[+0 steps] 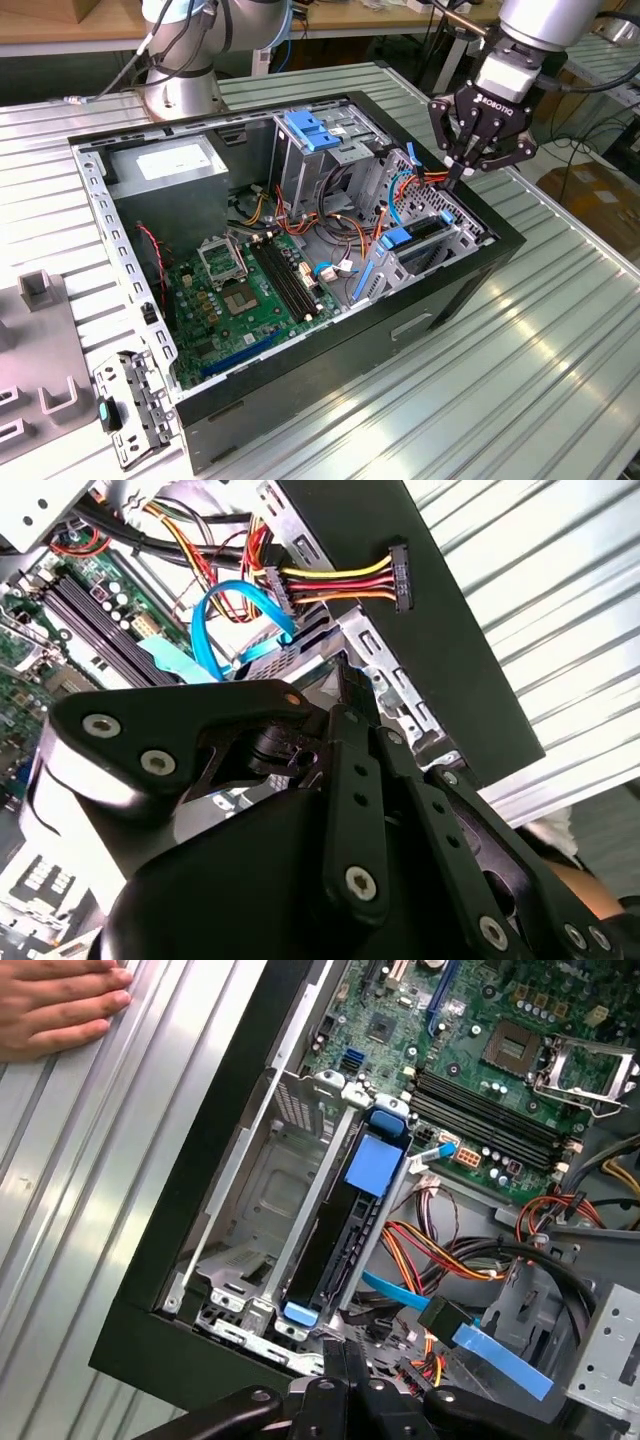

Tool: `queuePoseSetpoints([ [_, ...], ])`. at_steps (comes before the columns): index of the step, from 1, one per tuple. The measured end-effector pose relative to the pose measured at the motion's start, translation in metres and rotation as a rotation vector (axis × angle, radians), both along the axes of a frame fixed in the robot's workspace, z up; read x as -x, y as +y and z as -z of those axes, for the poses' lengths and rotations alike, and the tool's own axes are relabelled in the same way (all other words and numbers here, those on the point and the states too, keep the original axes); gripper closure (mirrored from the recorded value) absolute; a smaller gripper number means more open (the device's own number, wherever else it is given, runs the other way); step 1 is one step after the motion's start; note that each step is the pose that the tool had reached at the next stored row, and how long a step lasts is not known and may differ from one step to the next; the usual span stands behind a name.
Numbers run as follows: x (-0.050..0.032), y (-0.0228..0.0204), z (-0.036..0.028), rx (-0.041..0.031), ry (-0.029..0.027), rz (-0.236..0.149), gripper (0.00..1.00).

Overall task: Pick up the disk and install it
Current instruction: 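Insert the first disk wire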

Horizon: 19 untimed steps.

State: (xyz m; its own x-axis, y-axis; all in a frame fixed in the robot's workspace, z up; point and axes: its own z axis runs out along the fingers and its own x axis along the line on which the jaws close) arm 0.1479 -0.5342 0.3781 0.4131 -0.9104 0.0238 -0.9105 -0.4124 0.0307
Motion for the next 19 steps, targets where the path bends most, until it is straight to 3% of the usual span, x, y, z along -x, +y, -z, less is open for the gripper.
queuePoseSetpoints([
  [1, -0.0001, 0.0000, 0.0000, -0.0006, 0.0000, -0.011, 0.89],
  [4, -0.0003, -0.0001, 0.0000, -0.0012, 0.0000, -0.100, 0.89],
  [7, -0.0024, 0.0001, 0.0000, -0.0010, 0.0000, -0.146, 0.89],
  [12, -0.0116, 0.0019, 0.0001, -0.0011, 0.0000, -0.175, 0.89],
  [19, -0.0320, 0.0102, 0.0000, -0.0010, 0.0001, -0.199, 0.89],
])
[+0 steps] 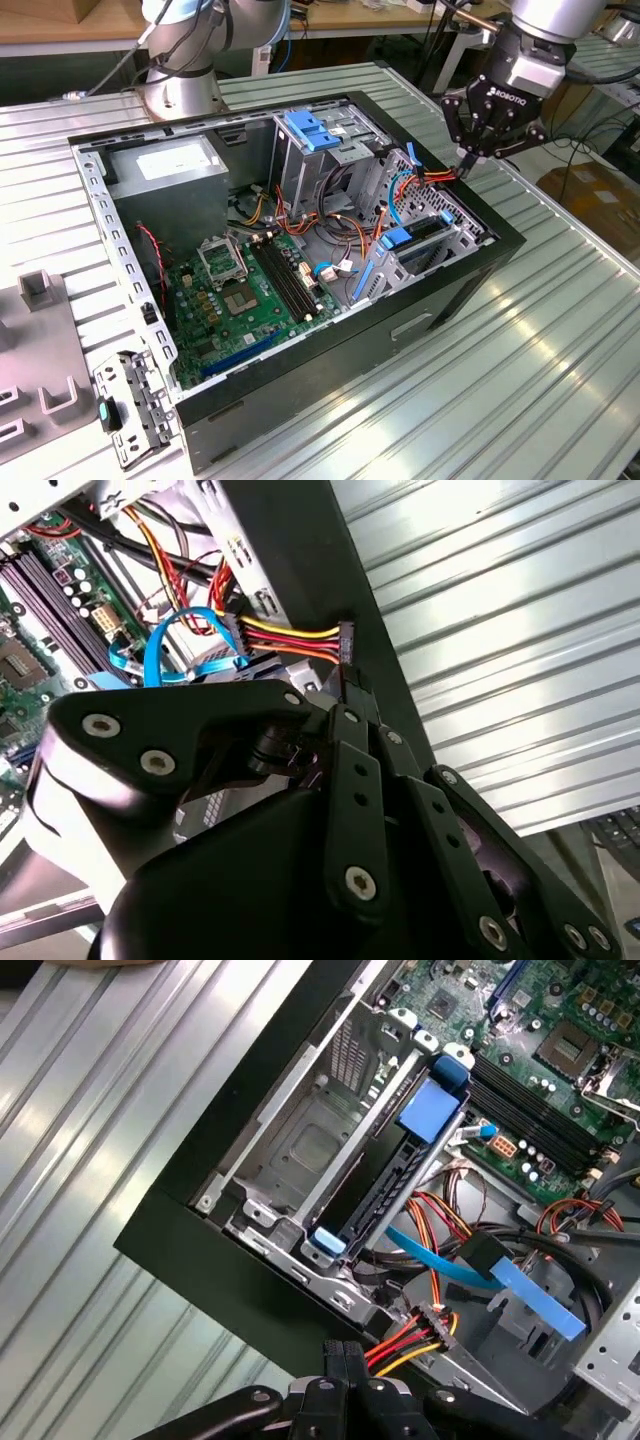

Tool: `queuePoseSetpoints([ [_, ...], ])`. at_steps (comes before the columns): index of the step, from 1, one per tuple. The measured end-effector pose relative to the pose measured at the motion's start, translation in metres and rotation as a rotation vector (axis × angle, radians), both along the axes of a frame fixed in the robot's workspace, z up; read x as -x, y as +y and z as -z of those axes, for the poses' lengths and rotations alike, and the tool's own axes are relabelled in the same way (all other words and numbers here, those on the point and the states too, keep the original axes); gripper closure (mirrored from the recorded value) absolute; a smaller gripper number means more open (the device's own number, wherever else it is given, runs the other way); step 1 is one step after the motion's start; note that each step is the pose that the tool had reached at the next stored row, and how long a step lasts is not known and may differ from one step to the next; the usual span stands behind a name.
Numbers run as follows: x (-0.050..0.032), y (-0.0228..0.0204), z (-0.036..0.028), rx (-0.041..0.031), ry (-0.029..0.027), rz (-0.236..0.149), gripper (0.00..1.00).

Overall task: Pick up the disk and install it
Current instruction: 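Insert the first disk wire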

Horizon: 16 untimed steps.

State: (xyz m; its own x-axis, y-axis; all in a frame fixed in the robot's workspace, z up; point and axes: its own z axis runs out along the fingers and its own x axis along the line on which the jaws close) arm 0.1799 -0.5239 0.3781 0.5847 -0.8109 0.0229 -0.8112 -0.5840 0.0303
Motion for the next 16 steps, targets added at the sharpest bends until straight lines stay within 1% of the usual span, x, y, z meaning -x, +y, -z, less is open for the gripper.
queuePoseSetpoints([
  [1, -0.0001, 0.0001, 0.0000, -0.0001, 0.0000, -0.012, 0.89],
  [2, -0.0006, 0.0002, 0.0001, -0.0001, 0.0000, -0.034, 0.89],
  [3, -0.0011, 0.0004, 0.0000, -0.0001, 0.0000, -0.050, 0.83],
  [5, -0.0018, 0.0007, 0.0000, -0.0001, 0.0000, -0.072, 0.83],
  [6, -0.0024, 0.0010, 0.0001, -0.0001, 0.0000, -0.092, 0.82],
  [7, -0.0027, 0.0011, 0.0000, -0.0001, 0.0000, -0.101, 0.82],
  [8, -0.0030, 0.0014, 0.0001, -0.0002, -0.0001, -0.110, 0.75],
  [11, -0.0033, 0.0024, 0.0002, 0.0000, -0.0001, -0.139, 0.75],
  [12, -0.0034, 0.0027, 0.0005, -0.0002, -0.0001, -0.165, 0.75],
  [13, -0.0035, 0.0028, 0.0006, -0.0002, 0.0000, -0.197, 0.68],
  [14, -0.0034, 0.0030, 0.0010, -0.0001, 0.0000, -0.237, 0.68],
  [15, -0.0034, 0.0030, 0.0014, -0.0001, 0.0000, -0.260, 0.62],
  [16, -0.0034, 0.0030, 0.0020, -0.0010, -0.0002, -0.279, 0.62],
])
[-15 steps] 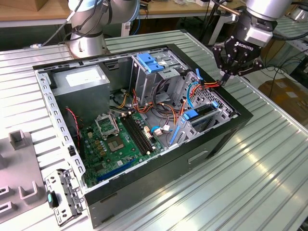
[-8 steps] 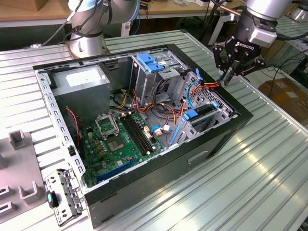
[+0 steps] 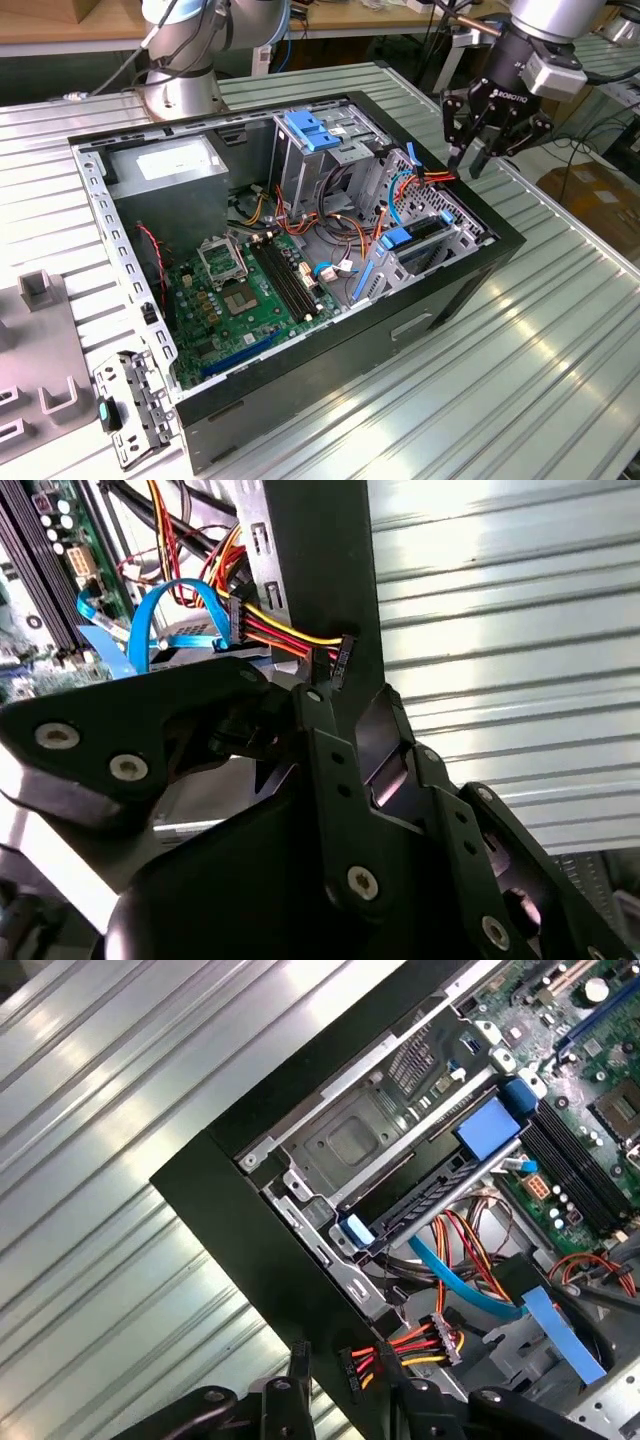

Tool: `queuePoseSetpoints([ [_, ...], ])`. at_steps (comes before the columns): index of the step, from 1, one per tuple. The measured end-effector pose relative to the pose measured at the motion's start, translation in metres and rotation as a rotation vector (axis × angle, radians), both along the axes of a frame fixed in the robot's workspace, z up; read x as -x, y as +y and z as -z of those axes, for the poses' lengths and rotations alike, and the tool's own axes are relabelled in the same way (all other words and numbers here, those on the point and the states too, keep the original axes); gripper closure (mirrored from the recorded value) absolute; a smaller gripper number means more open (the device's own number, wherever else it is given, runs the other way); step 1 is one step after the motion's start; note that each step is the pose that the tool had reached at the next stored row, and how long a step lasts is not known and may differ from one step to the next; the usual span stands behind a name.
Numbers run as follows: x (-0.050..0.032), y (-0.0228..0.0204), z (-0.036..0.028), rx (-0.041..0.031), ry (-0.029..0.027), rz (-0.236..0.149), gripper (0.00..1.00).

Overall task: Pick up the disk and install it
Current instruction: 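Insert the first disk wire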

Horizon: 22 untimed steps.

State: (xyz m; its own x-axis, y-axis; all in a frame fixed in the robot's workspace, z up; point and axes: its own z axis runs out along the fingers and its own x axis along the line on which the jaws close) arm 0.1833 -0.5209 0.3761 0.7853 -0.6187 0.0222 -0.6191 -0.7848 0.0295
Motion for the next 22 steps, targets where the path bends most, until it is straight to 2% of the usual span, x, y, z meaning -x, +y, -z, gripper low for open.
queuePoseSetpoints([
  [2, 0.0000, 0.0000, 0.0018, -0.0021, 0.0000, -0.050, 0.62],
  [4, 0.0000, 0.0003, 0.0037, -0.0025, 0.0000, -0.080, 0.62],
  [6, 0.0000, 0.0006, 0.0050, -0.0058, -0.0001, -0.102, 0.62],
  [7, 0.0000, 0.0008, 0.0053, -0.0101, -0.0004, -0.110, 0.62],
  [8, 0.0000, 0.0010, 0.0059, -0.0187, -0.0007, -0.120, 0.62],
  [9, 0.0000, 0.0011, 0.0061, -0.0232, -0.0009, -0.128, 0.62],
  [10, 0.0000, 0.0013, 0.0070, -0.0245, -0.0008, -0.140, 0.62],
  [12, 0.0000, 0.0012, 0.0089, -0.0241, -0.0014, -0.158, 0.62],
  [16, 0.0000, 0.0012, 0.0095, -0.0240, -0.0017, -0.161, 0.63],
  [17, 0.0000, 0.0012, 0.0094, -0.0239, -0.0017, -0.161, 0.69],
  [18, 0.0000, 0.0012, 0.0094, -0.0238, -0.0017, -0.161, 0.69],
  [19, 0.0000, 0.0012, 0.0089, -0.0238, -0.0018, -0.161, 0.76],
  [20, 0.0000, 0.0013, 0.0050, -0.0229, -0.0020, -0.161, 0.82],
  [22, 0.0001, 0.0017, -0.0012, -0.0187, -0.0019, -0.161, 0.84],
])
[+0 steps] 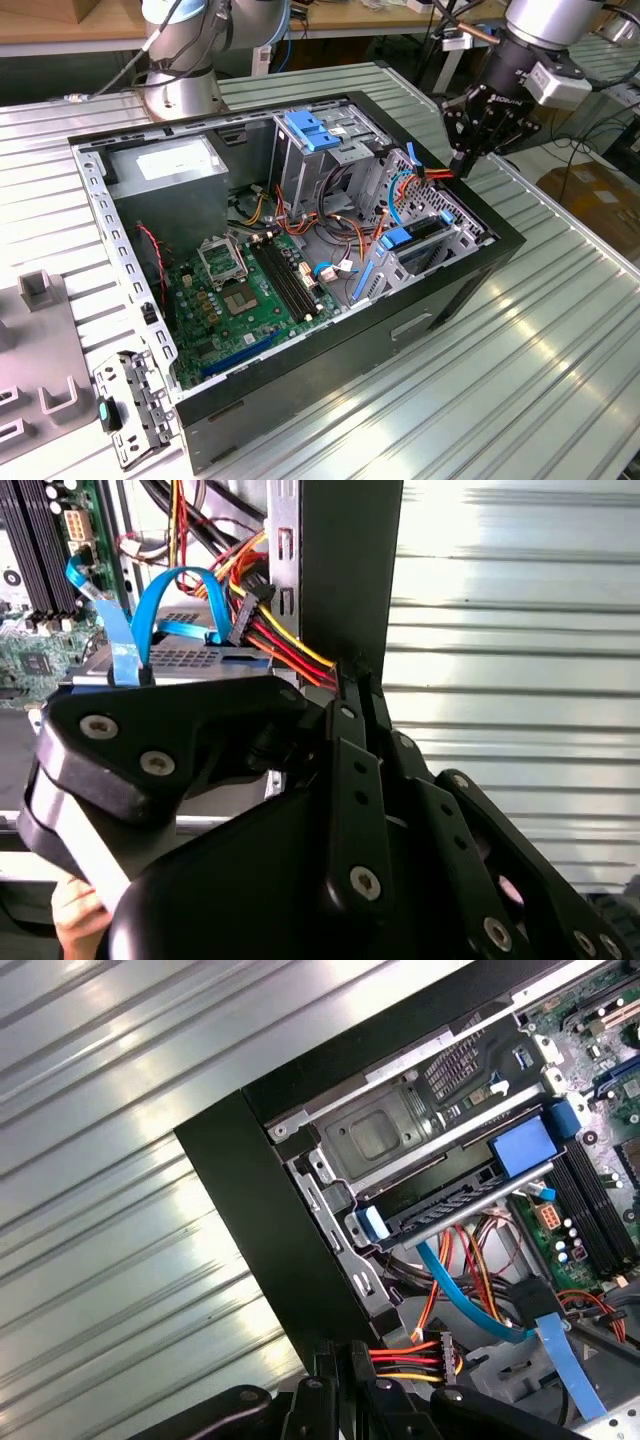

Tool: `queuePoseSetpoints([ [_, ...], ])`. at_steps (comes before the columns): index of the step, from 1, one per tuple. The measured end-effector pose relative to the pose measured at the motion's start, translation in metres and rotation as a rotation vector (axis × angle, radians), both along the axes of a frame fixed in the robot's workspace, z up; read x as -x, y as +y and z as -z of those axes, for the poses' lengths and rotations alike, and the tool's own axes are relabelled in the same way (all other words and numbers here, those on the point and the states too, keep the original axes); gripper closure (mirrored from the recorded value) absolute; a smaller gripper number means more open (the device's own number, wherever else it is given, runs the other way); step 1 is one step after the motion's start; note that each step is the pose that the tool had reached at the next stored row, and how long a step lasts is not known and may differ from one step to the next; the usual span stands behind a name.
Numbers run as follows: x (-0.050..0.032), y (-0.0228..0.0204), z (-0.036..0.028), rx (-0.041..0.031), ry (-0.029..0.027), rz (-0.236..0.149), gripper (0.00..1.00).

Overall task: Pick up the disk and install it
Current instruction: 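Insert the first disk wire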

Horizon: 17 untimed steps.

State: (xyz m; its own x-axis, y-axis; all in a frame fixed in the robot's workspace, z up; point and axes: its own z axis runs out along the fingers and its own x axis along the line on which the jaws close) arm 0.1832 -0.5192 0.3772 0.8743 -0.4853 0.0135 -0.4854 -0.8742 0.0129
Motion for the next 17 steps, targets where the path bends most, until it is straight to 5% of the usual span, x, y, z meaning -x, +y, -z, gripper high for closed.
queuePoseSetpoints([
  [3, 0.0001, 0.0001, -0.0017, 0.0060, -0.0001, 0.000, 0.84],
  [17, 0.0236, 0.0001, -0.0015, 0.0058, 0.0001, 0.045, 0.84],
])
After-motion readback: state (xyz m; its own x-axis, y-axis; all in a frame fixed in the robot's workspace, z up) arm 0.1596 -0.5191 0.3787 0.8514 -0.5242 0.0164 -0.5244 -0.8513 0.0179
